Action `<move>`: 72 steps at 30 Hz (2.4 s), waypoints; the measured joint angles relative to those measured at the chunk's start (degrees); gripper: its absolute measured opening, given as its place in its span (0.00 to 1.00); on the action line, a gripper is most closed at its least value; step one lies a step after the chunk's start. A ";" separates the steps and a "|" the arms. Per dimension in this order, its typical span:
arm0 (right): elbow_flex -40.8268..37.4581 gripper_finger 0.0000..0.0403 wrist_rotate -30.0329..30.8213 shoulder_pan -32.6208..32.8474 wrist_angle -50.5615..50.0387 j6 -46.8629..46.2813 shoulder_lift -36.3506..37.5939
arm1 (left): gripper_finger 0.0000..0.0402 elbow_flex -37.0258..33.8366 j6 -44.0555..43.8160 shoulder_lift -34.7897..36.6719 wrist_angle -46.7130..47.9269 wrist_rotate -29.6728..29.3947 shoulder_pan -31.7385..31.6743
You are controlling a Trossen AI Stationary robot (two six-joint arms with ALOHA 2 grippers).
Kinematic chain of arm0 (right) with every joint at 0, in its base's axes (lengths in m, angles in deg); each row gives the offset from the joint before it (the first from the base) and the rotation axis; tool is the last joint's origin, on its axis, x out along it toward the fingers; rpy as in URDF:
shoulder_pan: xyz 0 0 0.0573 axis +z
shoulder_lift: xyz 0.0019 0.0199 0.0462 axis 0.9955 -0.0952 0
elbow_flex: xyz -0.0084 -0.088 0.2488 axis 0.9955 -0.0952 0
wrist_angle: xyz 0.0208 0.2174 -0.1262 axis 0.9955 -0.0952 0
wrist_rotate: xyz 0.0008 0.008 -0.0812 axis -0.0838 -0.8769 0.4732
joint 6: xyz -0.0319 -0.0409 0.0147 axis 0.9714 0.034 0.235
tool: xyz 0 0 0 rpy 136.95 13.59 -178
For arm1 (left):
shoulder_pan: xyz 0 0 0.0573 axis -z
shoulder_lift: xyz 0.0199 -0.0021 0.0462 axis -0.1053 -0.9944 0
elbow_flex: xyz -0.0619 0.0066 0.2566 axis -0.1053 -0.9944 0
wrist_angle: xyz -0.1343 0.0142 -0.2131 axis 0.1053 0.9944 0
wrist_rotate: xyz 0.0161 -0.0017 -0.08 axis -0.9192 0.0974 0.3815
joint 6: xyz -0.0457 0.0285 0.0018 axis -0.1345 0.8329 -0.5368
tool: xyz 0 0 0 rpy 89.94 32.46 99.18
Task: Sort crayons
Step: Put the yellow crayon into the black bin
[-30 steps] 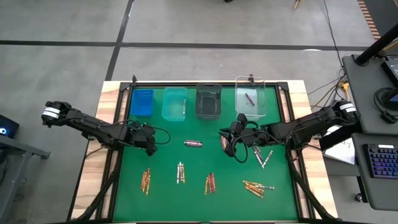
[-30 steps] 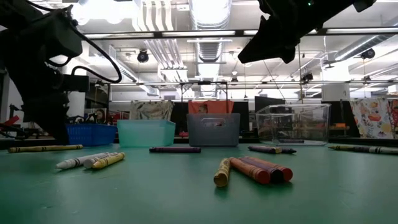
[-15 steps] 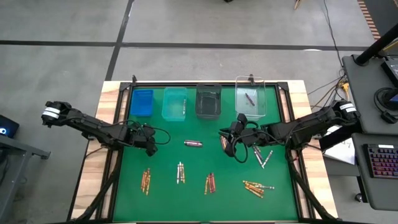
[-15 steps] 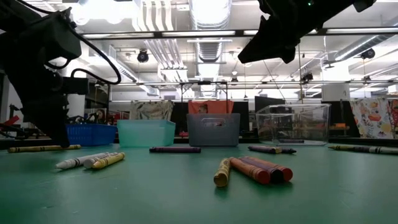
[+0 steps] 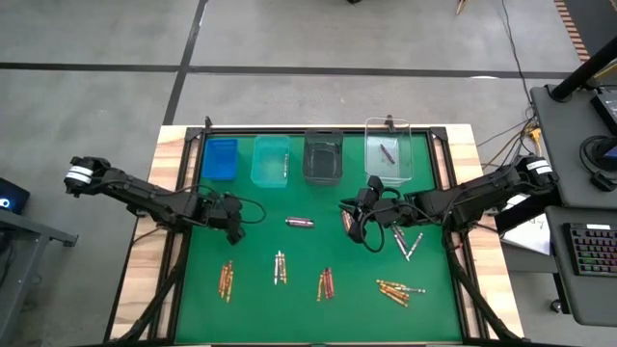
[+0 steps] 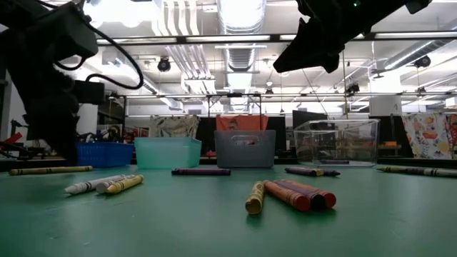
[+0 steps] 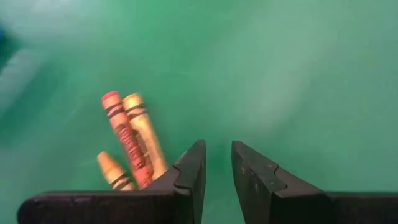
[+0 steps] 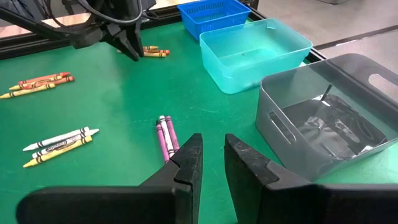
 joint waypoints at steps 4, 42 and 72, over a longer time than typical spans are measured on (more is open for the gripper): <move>0.00 0.14 0.01 0.00 0.00 0.09 0.00 | 0.15 -0.62 -5.33 -0.02 4.31 -2.27 0.00; -0.02 0.14 0.00 0.01 0.00 0.17 0.00 | 0.09 -5.28 -3.48 -0.74 -7.70 -1.01 0.09; -0.04 0.14 -6.58 0.02 24.49 11.24 -9.10 | 0.00 1.47 36.91 8.72 -50.93 -5.61 1.46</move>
